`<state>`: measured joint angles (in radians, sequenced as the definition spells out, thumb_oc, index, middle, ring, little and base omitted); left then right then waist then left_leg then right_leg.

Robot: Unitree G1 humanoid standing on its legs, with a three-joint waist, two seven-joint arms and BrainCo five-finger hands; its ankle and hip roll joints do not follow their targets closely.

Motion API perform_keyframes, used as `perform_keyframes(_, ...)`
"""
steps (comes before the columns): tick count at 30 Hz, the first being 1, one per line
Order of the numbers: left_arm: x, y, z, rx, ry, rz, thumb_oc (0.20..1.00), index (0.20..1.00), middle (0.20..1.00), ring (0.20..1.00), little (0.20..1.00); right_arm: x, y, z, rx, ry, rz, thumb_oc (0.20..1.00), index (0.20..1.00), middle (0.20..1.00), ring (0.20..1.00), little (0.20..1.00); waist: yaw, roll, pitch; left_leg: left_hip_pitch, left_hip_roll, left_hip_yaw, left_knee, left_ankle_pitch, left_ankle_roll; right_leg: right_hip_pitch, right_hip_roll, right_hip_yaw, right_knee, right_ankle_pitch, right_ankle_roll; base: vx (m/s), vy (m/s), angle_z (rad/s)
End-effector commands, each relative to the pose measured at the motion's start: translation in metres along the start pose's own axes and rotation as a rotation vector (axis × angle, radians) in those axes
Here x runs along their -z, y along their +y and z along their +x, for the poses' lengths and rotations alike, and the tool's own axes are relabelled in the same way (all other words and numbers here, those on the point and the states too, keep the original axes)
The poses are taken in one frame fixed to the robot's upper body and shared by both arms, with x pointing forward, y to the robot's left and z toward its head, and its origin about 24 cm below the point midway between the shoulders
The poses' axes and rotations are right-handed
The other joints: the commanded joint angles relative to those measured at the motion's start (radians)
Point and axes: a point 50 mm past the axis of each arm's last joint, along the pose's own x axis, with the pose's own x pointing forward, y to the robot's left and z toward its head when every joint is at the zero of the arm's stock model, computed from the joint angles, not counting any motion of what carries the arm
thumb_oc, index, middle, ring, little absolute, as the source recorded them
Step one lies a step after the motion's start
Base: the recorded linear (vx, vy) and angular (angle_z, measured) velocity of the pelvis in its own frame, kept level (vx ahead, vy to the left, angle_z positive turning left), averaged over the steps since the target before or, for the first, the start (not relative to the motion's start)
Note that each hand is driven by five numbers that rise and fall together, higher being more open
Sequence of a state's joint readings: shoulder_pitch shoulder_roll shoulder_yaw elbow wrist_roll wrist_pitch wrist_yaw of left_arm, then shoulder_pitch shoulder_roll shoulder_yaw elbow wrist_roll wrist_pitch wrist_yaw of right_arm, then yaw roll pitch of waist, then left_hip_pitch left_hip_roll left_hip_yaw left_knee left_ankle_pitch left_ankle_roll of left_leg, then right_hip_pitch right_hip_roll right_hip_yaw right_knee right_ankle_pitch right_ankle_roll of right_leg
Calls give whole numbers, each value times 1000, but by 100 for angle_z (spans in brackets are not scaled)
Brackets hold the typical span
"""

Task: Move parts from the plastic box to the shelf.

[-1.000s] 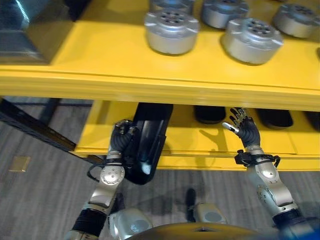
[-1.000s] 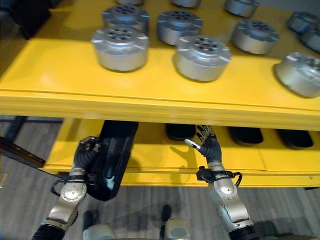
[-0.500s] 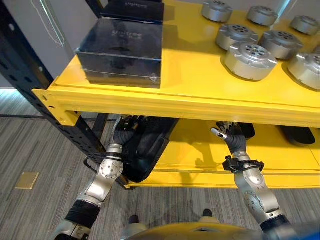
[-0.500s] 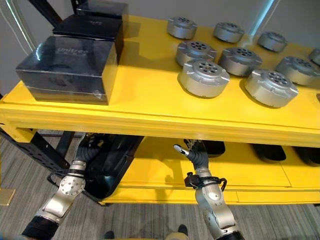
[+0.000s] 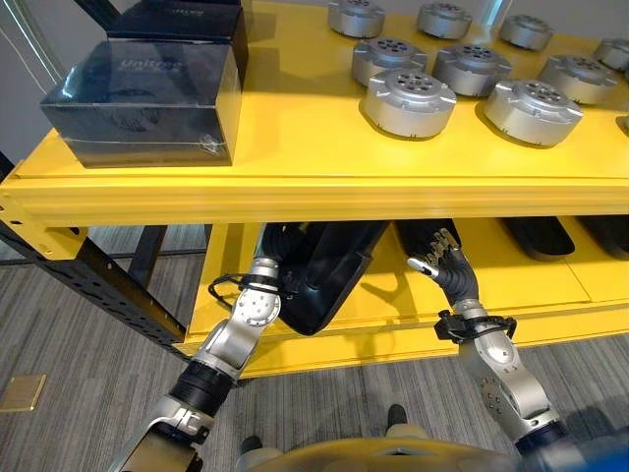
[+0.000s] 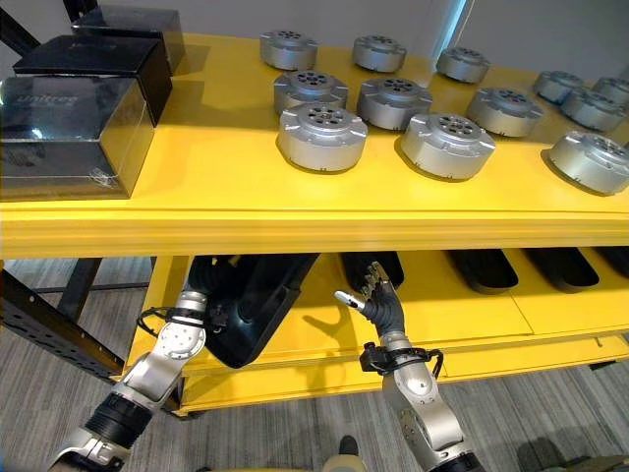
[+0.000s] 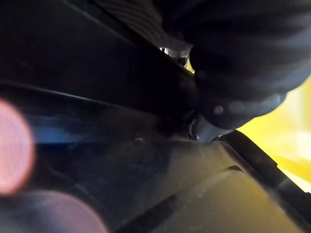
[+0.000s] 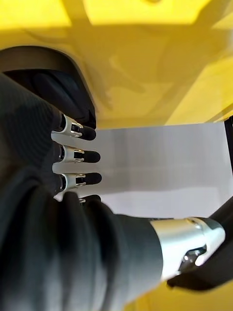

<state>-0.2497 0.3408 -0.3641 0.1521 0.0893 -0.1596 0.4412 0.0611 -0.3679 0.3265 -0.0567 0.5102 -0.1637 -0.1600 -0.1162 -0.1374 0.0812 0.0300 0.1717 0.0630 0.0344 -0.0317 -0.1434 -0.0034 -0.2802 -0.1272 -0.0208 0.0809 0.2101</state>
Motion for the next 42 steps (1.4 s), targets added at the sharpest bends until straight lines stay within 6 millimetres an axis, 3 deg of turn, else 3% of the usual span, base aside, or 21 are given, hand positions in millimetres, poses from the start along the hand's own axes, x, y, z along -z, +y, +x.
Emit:
perform_keyframes(1, -49, 19, 45, -159, -206, -92, 200, 200, 200, 200, 200, -44, 13, 15, -64, -211, 33, 1000, 1000, 1000, 1000, 1000, 6, -11, 91, -114, 10, 41, 204, -89, 66, -21, -24, 12, 164, -92, -6, -367, -107, 12)
perform_keyframes(2, -63, 22, 57, -216, -247, -122, 200, 200, 200, 200, 200, -52, 15, 19, -66, -250, 29, 1000, 1000, 1000, 1000, 1000, -3, -5, 134, -196, 22, 20, 268, -91, 58, -101, -18, 22, 228, -102, -16, -294, -71, 22)
perform_keyframes(6, -88, 34, 78, -343, -318, -157, 200, 200, 200, 200, 200, -65, 16, 26, -60, -309, 28, 1000, 1000, 1000, 1000, 1000, -20, 17, 169, -349, 39, -20, 366, -90, 50, -259, -11, 39, 349, -127, -33, -240, -46, 19)
perform_keyframes(11, -104, 52, 94, -487, -346, -194, 200, 200, 200, 200, 200, -69, 19, 29, -66, -331, 24, 1000, 1000, 1000, 1000, 1000, -33, 34, 167, -448, 44, -39, 427, -99, 50, -364, -7, 44, 434, -154, -43, -103, -24, 2)
perform_keyframes(12, -113, 63, 100, -562, -367, -217, 200, 200, 200, 200, 200, -70, 21, 30, -74, -332, 22, 1000, 1000, 1000, 1000, 1000, -38, 40, 163, -492, 45, -48, 445, -99, 49, -407, -8, 44, 464, -166, -47, -58, -19, 3)
perform_keyframes(18, -127, 95, 107, -733, -402, -237, 200, 200, 200, 200, 200, -70, 21, 28, -98, -333, 11, 1000, 1000, 1000, 1000, 1000, -45, 46, 155, -575, 46, -73, 498, -115, 48, -483, -1, 48, 521, -193, -59, -22, -27, 6)
perform_keyframes(26, -131, 121, 110, -835, -413, -222, 200, 200, 200, 200, 200, -72, 20, 27, -115, -343, 11, 1000, 1000, 1000, 1000, 1000, -51, 49, 148, -658, 43, -87, 549, -131, 53, -561, 3, 54, 566, -209, -66, -3, -8, 4)
perform_keyframes(32, -129, 140, 124, -840, -356, -113, 200, 200, 200, 200, 200, -72, 24, 28, -153, -338, 15, 1000, 1000, 1000, 1000, 1000, -57, 53, 146, -738, 37, -97, 599, -145, 61, -635, 3, 62, 613, -225, -74, -11, 5, 0)
perform_keyframes(39, -121, 136, 124, -810, -326, -69, 200, 200, 200, 200, 200, -76, 24, 26, -164, -349, 26, 1000, 1000, 1000, 1000, 1000, -62, 53, 137, -833, 33, -111, 710, -184, 71, -734, 3, 83, 724, -267, -92, -13, 12, 0)
perform_keyframes(40, -114, 134, 125, -795, -297, -61, 200, 200, 200, 200, 200, -75, 24, 26, -167, -346, 24, 1000, 1000, 1000, 1000, 1000, -63, 55, 128, -843, 35, -118, 740, -219, 67, -751, 4, 90, 761, -301, -89, 42, 10, -5)
perform_keyframes(42, -111, 133, 126, -786, -281, -55, 200, 200, 200, 200, 200, -75, 23, 26, -165, -344, 19, 1000, 1000, 1000, 1000, 1000, -62, 56, 121, -865, 35, -121, 769, -231, 69, -778, 6, 95, 792, -311, -92, -7, 15, -6)
